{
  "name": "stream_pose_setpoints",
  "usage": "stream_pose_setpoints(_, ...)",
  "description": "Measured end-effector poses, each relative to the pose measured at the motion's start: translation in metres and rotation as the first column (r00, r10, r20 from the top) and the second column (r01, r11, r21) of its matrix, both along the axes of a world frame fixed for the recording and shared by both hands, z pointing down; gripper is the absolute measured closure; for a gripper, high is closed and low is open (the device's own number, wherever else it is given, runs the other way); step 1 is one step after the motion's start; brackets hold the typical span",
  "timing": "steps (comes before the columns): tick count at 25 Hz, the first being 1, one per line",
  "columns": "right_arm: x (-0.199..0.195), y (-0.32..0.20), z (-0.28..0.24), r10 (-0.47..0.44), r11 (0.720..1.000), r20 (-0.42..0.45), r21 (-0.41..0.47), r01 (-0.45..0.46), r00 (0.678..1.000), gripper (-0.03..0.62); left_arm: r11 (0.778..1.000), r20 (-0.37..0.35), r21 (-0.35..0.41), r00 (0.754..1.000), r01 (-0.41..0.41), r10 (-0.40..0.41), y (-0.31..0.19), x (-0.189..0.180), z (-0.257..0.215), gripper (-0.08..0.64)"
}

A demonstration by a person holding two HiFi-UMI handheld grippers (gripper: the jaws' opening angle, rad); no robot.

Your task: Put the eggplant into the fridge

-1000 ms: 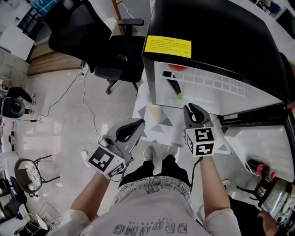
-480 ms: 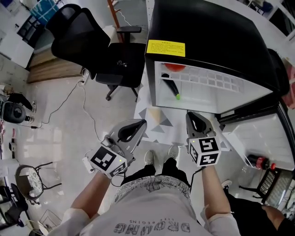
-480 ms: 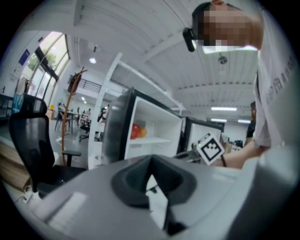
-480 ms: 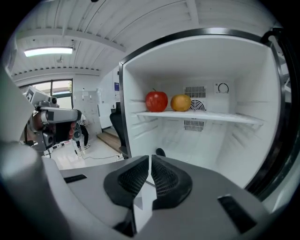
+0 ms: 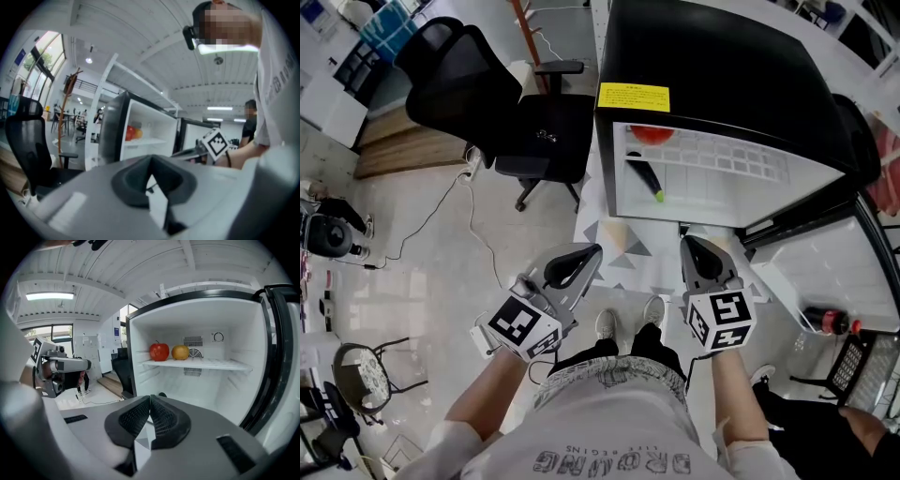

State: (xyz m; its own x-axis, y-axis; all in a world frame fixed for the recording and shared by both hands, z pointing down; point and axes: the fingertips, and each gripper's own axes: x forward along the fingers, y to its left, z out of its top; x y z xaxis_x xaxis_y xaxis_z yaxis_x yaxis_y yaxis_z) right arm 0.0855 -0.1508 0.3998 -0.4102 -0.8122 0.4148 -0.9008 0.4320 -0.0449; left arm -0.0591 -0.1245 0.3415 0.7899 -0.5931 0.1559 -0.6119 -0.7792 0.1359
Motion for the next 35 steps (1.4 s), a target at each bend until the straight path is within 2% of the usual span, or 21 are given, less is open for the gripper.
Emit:
stream_pose_setpoints(11,-0.010,0.018,-0.016,-0.040,0.999,0.024,0.025,0.039,0.999,0.588,1.000,0.006,0.007,1.000,-0.018,0.018,0.005,0.008,-0.005,0.552)
stream_pose_setpoints(35,-0.004,0.023,-0.034,-0.077,0.996,0.023,0.041,0.076,0.997,0.588,0.999,0.000,0.022,1.000,-0.031,0.031,-0.003,0.027,-0.014,0.552)
